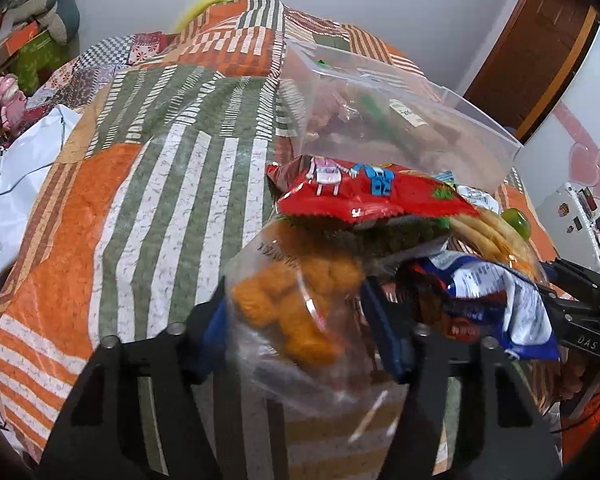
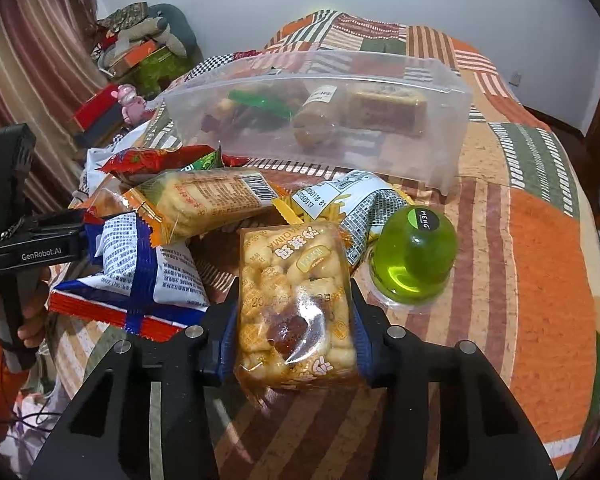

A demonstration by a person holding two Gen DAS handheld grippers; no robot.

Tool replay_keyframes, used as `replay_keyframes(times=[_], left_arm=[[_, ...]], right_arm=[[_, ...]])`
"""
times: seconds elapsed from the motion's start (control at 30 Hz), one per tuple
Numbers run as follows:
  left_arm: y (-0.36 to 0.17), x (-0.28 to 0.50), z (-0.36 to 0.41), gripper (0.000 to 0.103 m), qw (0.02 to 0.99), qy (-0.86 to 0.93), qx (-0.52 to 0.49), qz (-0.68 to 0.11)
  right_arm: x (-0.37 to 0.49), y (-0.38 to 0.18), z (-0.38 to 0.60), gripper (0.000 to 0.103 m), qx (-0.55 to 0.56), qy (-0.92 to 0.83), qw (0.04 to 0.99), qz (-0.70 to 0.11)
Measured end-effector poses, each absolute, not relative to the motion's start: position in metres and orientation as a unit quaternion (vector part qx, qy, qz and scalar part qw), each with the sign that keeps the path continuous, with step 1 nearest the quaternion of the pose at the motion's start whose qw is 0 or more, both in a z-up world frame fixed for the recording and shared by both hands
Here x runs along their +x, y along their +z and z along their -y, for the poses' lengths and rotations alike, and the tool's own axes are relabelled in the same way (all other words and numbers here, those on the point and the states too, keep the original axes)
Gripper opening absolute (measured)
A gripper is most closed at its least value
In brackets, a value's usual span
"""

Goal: Organize snacks
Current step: 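Grasp the orange puffs bag with left tool while right tool grasps the bread bun bag, then carry both bags over the clear box and open both tools to drop them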

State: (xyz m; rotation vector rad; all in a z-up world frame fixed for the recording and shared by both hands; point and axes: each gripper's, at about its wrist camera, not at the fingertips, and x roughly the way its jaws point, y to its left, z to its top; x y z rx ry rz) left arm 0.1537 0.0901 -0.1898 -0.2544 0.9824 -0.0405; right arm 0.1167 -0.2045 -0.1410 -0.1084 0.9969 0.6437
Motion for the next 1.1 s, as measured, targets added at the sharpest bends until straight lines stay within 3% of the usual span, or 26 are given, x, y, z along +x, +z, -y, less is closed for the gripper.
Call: replay_keyframes(times=[0.67,1.1], left_arm=[[-0.138,0.099,-0.092,0.051,0.902,0.001,-0.111,-0.417],[-0.090,0.108,-0.078,0.051,0.928,-0.014,-0.099,-0.360]], right_arm=[[0.112,-0.098,0.223,0.042,-0.027,0.282,0.863,-0.417],[0.121,-0.064,0.236,0.042,-0.013,0.266,0.890,-0.371]])
